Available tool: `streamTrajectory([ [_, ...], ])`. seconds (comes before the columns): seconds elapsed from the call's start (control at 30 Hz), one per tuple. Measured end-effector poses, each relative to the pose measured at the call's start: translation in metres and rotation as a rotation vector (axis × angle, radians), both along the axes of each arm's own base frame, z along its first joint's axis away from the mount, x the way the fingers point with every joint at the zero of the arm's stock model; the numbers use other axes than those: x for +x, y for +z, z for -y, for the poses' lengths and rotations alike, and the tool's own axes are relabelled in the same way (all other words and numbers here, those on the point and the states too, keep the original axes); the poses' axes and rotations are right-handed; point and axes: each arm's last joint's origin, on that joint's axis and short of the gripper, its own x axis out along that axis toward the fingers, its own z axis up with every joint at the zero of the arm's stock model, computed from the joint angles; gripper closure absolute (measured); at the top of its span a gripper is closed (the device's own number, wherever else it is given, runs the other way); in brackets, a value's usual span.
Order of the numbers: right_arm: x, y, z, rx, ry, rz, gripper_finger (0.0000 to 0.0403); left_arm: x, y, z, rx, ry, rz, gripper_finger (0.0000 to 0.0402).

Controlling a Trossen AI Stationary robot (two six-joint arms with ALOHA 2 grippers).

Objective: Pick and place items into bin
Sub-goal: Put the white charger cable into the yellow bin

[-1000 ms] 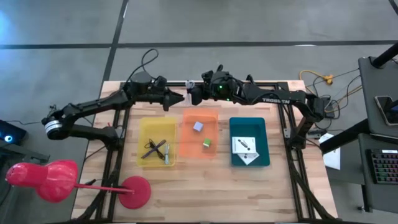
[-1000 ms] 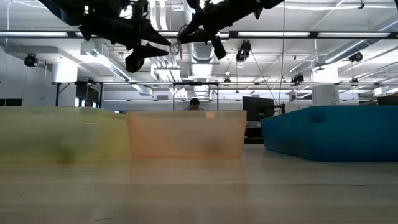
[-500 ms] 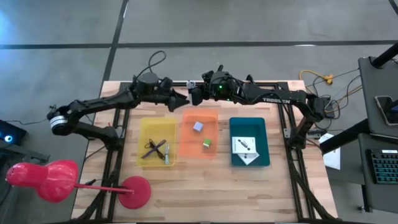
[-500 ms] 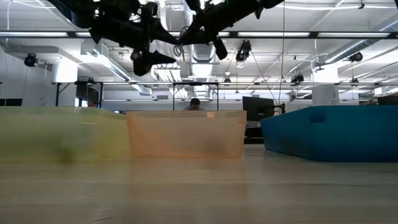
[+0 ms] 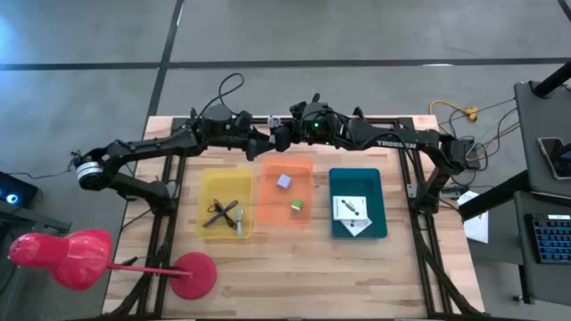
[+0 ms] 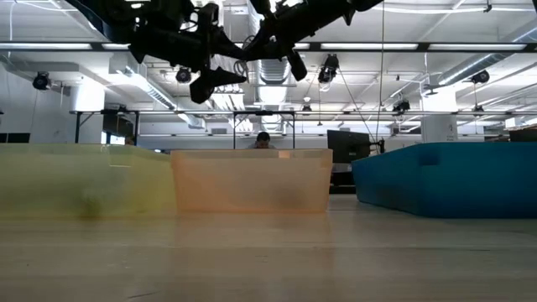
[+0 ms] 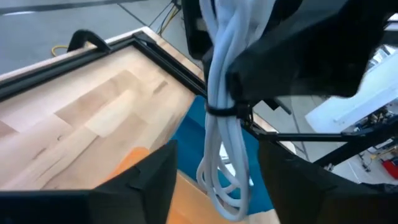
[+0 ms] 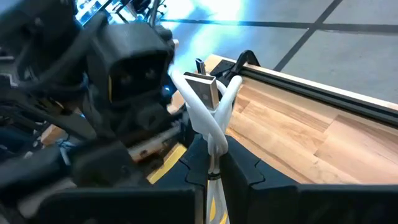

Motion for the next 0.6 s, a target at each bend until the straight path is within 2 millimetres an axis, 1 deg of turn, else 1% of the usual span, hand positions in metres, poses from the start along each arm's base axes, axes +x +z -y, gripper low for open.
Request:
streamTrajectory([
  [0.1, 0.0, 0.0, 0.0, 0.017, -0.006, 0.006, 0.039, 0.002, -0.002, 0.0, 0.006, -0.006, -0.005, 0.0248],
  [0.27, 0.0, 0.0, 0.0, 0.055, 0.011, 0.015, 0.0384, 0.002, -0.002, -0.001, 0.053, 0.005, -0.009, 0.0377],
  [0.3, 0.0, 0.0, -0.001, 0.078, 0.033, 0.021, 0.0378, 0.001, -0.001, 0.0, 0.058, 0.006, -0.01, 0.0387],
  [0.4, -0.001, -0.001, -0.003, 0.212, 0.046, 0.04, 0.035, -0.002, -0.001, 0.001, 0.066, 0.025, -0.032, 0.0389],
  [0.47, -0.002, -0.001, -0.005, 0.266, 0.066, 0.032, 0.0327, -0.006, -0.003, 0.002, 0.037, 0.055, -0.086, 0.0394],
  [0.53, -0.005, 0.0, -0.009, 0.29, 0.081, 0.013, 0.0305, -0.015, -0.006, 0.006, -0.017, 0.1, -0.156, 0.0396],
  [0.6, -0.01, 0.003, -0.012, 0.298, 0.085, -0.015, 0.0285, -0.026, -0.007, 0.015, -0.081, 0.14, -0.225, 0.0397],
])
